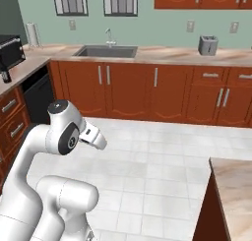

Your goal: There is a wine glass and glass cup on the dining counter. Place the wine bottle next to the wine glass and the juice bottle next to the glass cup.

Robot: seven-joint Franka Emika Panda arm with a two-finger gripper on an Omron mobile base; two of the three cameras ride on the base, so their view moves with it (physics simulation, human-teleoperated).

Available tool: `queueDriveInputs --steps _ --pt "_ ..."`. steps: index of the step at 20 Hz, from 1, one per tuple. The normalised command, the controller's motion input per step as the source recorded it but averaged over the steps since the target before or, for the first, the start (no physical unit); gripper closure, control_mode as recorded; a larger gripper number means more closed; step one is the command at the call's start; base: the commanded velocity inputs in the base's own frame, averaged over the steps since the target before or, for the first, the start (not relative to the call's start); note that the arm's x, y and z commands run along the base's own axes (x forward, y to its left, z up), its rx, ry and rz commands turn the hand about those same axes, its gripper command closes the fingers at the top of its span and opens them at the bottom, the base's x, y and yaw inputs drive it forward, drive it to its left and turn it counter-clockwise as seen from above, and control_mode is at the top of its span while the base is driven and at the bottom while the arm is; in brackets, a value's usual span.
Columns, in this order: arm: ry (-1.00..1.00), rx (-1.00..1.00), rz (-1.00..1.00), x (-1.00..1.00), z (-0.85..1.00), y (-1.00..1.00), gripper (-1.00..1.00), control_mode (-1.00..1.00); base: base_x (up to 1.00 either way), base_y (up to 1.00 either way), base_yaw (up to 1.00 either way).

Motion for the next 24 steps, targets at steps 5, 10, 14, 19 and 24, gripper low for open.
queueDriveInputs --steps 5,10,14,19,24 --pt "0.00 0.00 0.00 0.00 0.00 0.00 -1.00 1.00 0.94 0.12 0.06" --pt "0.00 0.00 0.00 0.00 0.00 0.00 -1.00 1.00 0.94 0.07 0.17" --pt "0.00 0.00 0.00 0.00 0.00 0.00 -1.00 1.00 0.84 0.00 0.39" --pt "0.00 0.00 0.00 0.00 0.00 0.00 -1.00 1.00 0.77 0.00 0.48" --pt "0.00 0.00 0.00 0.00 0.00 0.00 -1.00 1.00 0.74 0.00 0.51"
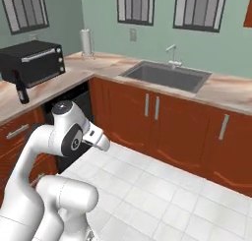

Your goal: There is a wine glass and glass cup on the dining counter. Place the wine bottle next to the wine glass and the juice bottle next to the glass cup.

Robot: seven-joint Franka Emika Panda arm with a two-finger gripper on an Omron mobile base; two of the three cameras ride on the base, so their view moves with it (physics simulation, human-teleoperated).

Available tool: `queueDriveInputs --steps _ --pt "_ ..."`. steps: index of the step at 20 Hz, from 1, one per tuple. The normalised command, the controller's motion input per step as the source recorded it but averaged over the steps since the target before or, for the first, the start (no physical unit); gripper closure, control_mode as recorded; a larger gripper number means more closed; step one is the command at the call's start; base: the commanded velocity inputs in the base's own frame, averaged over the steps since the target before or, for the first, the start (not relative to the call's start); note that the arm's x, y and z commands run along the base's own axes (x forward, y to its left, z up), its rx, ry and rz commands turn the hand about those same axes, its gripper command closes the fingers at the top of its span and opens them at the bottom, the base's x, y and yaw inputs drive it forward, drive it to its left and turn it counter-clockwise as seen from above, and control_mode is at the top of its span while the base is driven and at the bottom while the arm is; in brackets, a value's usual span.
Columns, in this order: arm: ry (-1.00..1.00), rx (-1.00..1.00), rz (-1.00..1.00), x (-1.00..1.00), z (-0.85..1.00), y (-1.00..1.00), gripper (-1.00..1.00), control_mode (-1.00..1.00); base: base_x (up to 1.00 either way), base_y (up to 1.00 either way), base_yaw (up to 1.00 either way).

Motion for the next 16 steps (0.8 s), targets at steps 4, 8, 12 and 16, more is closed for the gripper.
queueDriveInputs --steps 4,8,12,16 --pt "0.00 0.00 0.00 0.00 0.00 0.00 -1.00 1.00 0.69 0.00 0.55" --pt "0.00 0.00 0.00 0.00 0.00 0.00 -1.00 1.00 0.65 0.00 0.59" --pt "0.00 0.00 0.00 0.00 0.00 0.00 -1.00 1.00 0.58 0.00 0.66" --pt "0.00 0.00 0.00 0.00 0.00 0.00 -1.00 1.00 0.53 -0.01 0.70"
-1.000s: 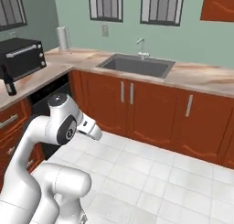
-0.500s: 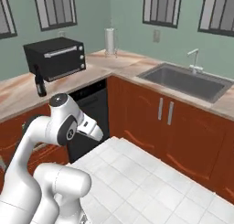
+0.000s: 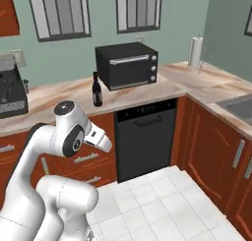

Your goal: There is a wine glass and glass cup on the dining counter. Place the wine bottle next to the wine glass and the juice bottle next to the glass cup.

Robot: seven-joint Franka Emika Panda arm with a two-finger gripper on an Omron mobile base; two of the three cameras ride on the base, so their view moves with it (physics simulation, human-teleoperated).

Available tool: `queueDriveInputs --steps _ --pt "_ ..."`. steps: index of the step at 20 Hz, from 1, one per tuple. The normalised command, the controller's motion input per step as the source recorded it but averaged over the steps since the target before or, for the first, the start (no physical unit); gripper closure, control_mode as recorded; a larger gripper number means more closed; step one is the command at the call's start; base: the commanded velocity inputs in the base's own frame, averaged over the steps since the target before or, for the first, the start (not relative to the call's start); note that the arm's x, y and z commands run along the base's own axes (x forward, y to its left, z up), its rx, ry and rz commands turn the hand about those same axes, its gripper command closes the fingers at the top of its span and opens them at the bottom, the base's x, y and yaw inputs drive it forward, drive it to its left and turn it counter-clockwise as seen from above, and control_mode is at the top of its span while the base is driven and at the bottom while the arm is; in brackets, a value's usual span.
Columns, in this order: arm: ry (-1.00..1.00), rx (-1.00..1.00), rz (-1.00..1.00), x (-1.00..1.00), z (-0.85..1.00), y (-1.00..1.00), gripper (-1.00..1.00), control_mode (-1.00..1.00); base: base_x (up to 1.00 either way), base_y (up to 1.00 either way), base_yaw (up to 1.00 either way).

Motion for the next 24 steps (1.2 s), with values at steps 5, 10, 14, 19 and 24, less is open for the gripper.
queueDriveInputs --steps 5,10,14,19,24 --pt "0.00 0.00 0.00 0.00 0.00 0.00 -1.00 1.00 0.55 -0.08 0.63" --pt "0.00 0.00 0.00 0.00 0.00 0.00 -1.00 1.00 0.57 -0.21 0.51" --pt "0.00 0.00 0.00 0.00 0.00 0.00 -1.00 1.00 0.53 -0.40 0.33" --pt "0.00 0.00 0.00 0.00 0.00 0.00 -1.00 1.00 0.46 -0.48 0.27" --pt "0.00 0.00 0.00 0.00 0.00 0.00 -1.00 1.00 0.28 -0.61 0.22"
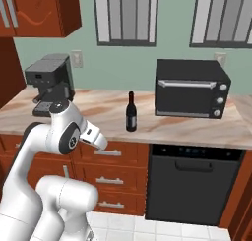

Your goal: There is a wine glass and glass cup on the dining counter. Place the wine bottle next to the wine glass and the juice bottle next to the glass cup.

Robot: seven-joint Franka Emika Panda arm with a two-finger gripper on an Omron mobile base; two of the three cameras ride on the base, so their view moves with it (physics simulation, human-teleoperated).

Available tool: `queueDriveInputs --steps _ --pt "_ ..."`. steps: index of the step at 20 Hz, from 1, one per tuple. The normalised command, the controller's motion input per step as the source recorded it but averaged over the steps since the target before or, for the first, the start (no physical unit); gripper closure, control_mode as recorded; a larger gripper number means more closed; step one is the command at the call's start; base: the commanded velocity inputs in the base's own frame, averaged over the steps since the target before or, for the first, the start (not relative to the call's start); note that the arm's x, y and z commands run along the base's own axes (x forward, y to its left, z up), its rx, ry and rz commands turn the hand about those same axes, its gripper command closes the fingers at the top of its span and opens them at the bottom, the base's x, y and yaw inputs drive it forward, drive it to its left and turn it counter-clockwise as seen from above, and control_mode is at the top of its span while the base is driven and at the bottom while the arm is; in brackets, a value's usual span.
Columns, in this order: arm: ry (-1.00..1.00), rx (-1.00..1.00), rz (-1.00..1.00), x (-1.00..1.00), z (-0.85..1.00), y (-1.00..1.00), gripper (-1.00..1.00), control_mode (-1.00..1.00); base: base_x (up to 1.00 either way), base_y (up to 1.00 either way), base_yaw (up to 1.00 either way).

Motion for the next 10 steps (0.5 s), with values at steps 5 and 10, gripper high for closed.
queueDriveInputs --steps 5,10 --pt "0.00 0.00 0.00 0.00 0.00 0.00 -1.00 1.00 0.21 -0.65 0.20" --pt "0.00 0.00 0.00 0.00 0.00 0.00 -1.00 1.00 0.38 -0.52 0.26"
